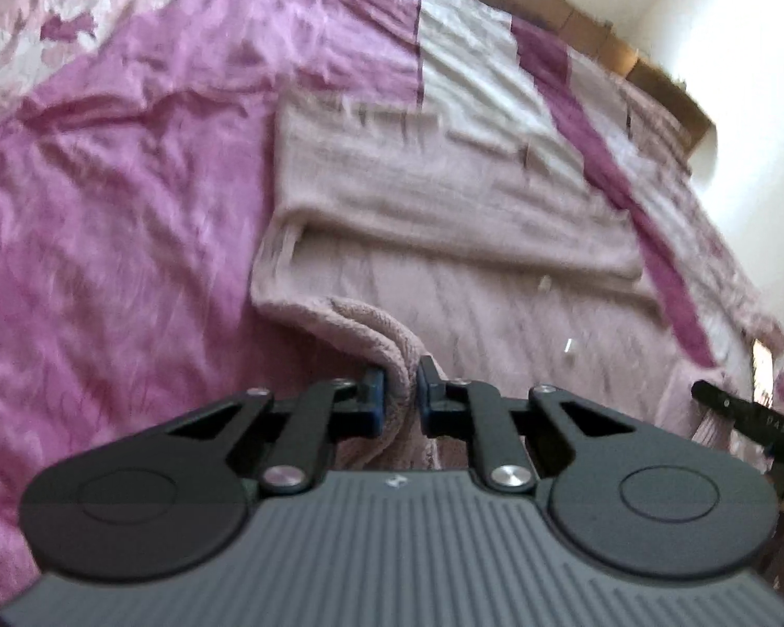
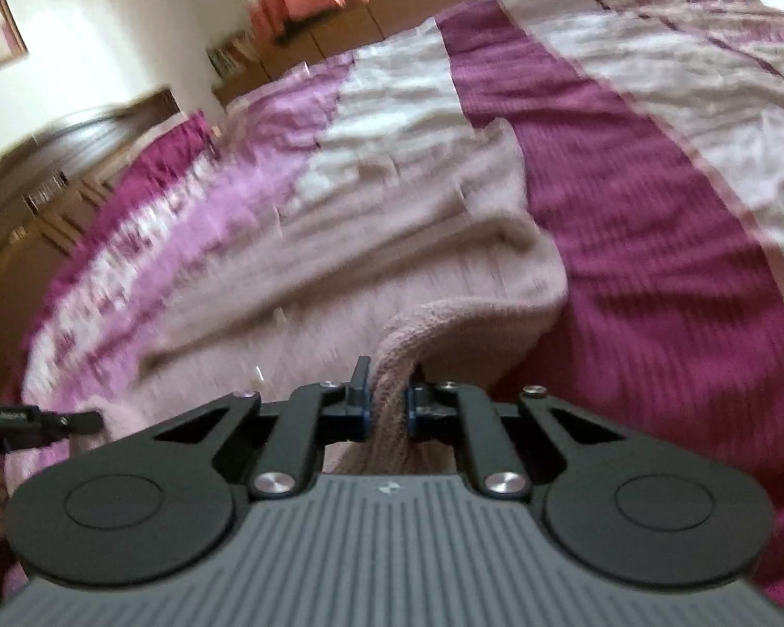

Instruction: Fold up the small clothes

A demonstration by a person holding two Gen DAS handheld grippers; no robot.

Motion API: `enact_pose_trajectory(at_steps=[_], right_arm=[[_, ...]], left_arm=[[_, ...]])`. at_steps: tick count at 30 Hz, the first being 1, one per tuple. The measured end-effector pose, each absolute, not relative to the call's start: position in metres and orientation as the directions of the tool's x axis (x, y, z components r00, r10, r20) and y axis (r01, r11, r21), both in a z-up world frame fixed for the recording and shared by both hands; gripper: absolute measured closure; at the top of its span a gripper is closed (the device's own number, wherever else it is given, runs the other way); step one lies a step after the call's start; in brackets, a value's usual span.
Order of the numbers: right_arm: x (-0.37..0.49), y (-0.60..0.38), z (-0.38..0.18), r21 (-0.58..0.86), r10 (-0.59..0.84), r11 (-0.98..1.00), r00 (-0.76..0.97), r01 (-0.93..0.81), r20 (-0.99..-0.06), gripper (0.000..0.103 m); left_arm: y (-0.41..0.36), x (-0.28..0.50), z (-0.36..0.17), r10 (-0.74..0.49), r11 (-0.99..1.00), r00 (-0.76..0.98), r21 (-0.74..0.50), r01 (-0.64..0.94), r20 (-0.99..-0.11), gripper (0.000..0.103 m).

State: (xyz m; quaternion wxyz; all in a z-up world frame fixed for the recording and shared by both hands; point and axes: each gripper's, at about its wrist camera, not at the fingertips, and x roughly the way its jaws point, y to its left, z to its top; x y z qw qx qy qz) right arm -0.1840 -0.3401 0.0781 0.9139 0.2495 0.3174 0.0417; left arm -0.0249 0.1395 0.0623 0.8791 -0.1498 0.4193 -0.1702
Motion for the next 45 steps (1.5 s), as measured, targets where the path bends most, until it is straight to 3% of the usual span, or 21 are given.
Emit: enact_pose_trajectory(at_steps=[14, 26, 29, 32, 34, 45], right_arm=[[-0.104, -0.387, 0.082, 0.64, 0.137, 0.752, 0.912, 0.158, -0.386, 0.091], [-0.064, -0.394, 0.017, 0.603, 0.076, 0.74, 0.854, 0.298, -0.515, 0.089], [-0.068, -0.395, 0.019, 0.611, 0.101, 0.739, 0.851, 0.283, -0.516, 0.079], [-0.076, -0.391, 0.027, 0.593, 0.109, 0.759, 0.845, 0.269, -0.523, 0.057], [-0.085, -0.387, 0.034, 0.578, 0.102, 0.772, 0.847, 0.264, -0.522, 0.044], [-0.131, -0.372, 0.046, 0.558, 0.122, 0.793, 0.834, 0.244, -0.538, 0.041]], left_arm=[[0.143, 0.04, 0.08, -0.347, 0.897, 0.734, -0.435, 0.078, -0.584, 0.089], [0.135, 0.072, 0.036, -0.238, 0.936, 0.735, -0.351, 0.0, -0.635, 0.085], [0.135, 0.067, 0.037, -0.244, 0.941, 0.733, -0.337, 0.021, -0.635, 0.082], [0.137, 0.059, 0.041, -0.234, 0.948, 0.74, -0.316, 0.031, -0.631, 0.066], [0.137, 0.05, 0.043, -0.227, 0.955, 0.742, -0.293, 0.044, -0.63, 0.061], [0.133, 0.023, 0.035, -0.279, 0.955, 0.69, -0.27, 0.126, -0.668, 0.061]])
